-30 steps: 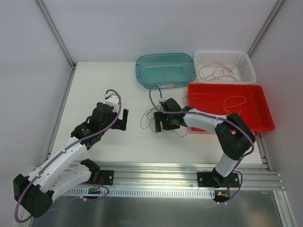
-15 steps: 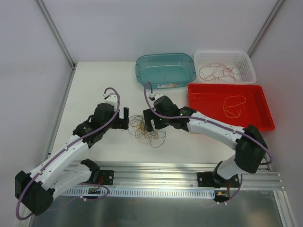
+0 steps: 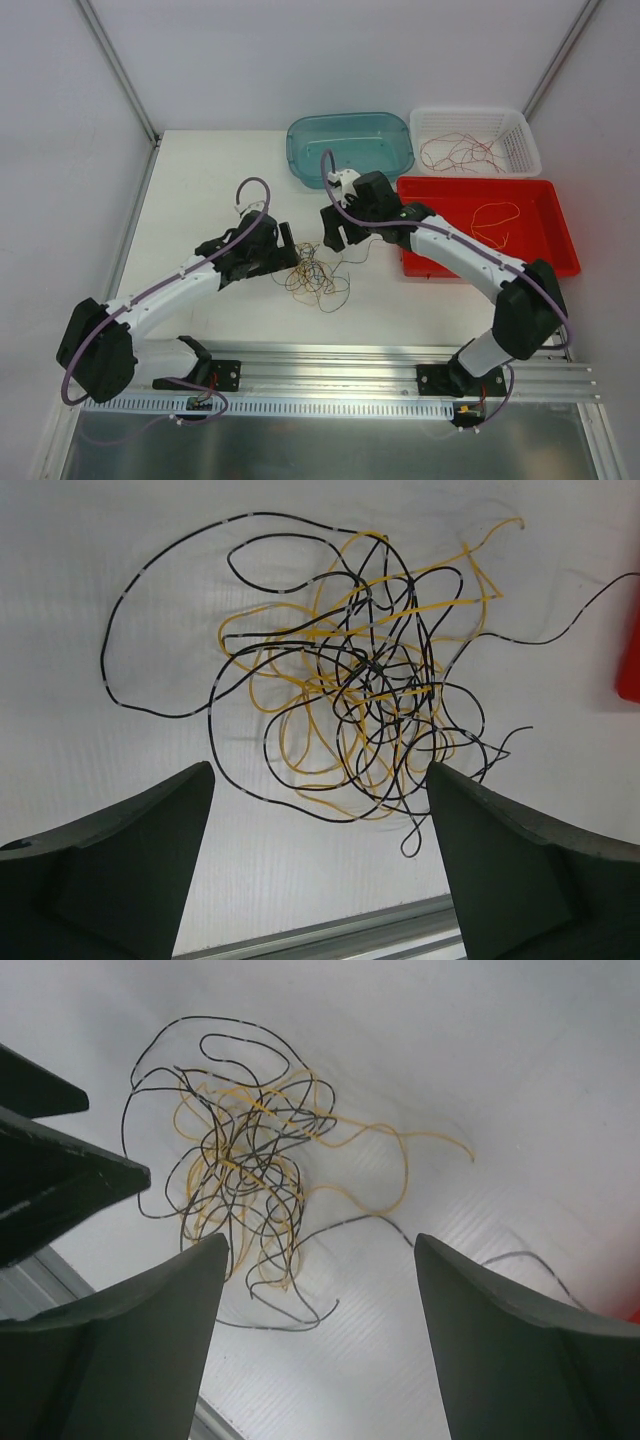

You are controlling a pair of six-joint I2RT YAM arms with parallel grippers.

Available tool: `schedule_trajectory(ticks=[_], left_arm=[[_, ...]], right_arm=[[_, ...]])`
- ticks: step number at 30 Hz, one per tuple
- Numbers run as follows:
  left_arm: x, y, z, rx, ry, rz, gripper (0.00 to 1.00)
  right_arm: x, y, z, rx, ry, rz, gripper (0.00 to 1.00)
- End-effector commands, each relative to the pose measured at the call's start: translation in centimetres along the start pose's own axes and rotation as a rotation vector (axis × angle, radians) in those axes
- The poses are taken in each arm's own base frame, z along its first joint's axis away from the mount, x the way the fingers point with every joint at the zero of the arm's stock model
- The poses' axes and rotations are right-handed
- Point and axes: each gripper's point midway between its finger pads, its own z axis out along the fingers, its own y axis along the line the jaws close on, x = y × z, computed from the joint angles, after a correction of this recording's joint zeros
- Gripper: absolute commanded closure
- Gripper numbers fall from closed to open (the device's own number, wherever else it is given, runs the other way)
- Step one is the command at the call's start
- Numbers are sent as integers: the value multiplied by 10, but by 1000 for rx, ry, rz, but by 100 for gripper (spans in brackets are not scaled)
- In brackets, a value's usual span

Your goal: Untangle the cables

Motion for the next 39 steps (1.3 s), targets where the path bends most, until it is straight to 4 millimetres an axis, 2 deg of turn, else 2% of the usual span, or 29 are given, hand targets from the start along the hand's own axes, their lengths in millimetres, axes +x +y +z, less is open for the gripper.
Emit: schedule_trajectory(ticks=[1, 2, 3, 6, 7, 8, 11, 13, 16, 17, 20, 23, 24, 26, 27, 29, 30, 31, 33, 35, 37, 38, 39], left_arm=[[3, -16, 5, 6, 21, -107, 12], [2, -17, 6, 3, 21, -113, 13], [3, -16, 8, -8, 19, -112, 13], [5, -15, 15, -28, 31, -123, 14], [6, -15, 18, -36, 38, -123, 14], [7, -15, 20, -41, 42, -125, 14], [13, -13, 30, -64, 69, -129, 16], [17, -13, 37, -74, 92, -131, 16], [24, -10, 48, -98, 121, -143, 19], [26, -10, 51, -103, 125, -145, 20], [30, -5, 62, -138, 139, -137, 26], [33, 2, 70, -176, 143, -128, 37], [35, 5, 73, -189, 146, -125, 40], [37, 12, 75, -210, 150, -114, 57], [41, 16, 77, -223, 156, -107, 62], [43, 23, 78, -239, 162, -111, 73], [45, 29, 77, -250, 167, -113, 76], [45, 31, 76, -253, 165, -117, 77], [45, 41, 72, -266, 158, -125, 79], [40, 49, 69, -277, 144, -130, 80], [37, 57, 64, -279, 130, -130, 80], [33, 62, 62, -287, 120, -144, 79], [32, 66, 58, -287, 113, -148, 79]], right_arm=[[-30, 10, 22, -140, -51, -154, 22], [-32, 10, 27, -148, -48, -167, 24], [-25, 9, 41, -164, -20, -175, 26], [-29, 8, 58, -179, -18, -210, 31], [-21, 6, 72, -187, 17, -211, 32], [-27, 7, 76, -199, 10, -221, 35], [-16, 14, 93, -263, 53, -217, 39], [-13, 18, 99, -295, 57, -209, 47], [-7, 19, 107, -312, 68, -189, 65], [-6, 19, 108, -312, 71, -185, 75], [-11, 22, 100, -325, 56, -180, 91], [-23, 23, 77, -310, 22, -186, 99], [-35, 26, 61, -304, -12, -196, 99], [-40, 26, 45, -283, -33, -197, 99], [-51, 29, 27, -277, -72, -206, 99], [-57, 26, 6, -240, -93, -199, 99], [-61, 24, -4, -224, -102, -196, 99], [-73, 26, -26, -210, -144, -203, 99], [-85, 22, -52, -158, -165, -181, 99], [-102, 18, -89, -110, -207, -164, 99], [-112, 12, -112, -67, -236, -148, 99], [-121, 10, -135, -40, -270, -144, 99], [-125, 10, -146, -31, -292, -132, 99]])
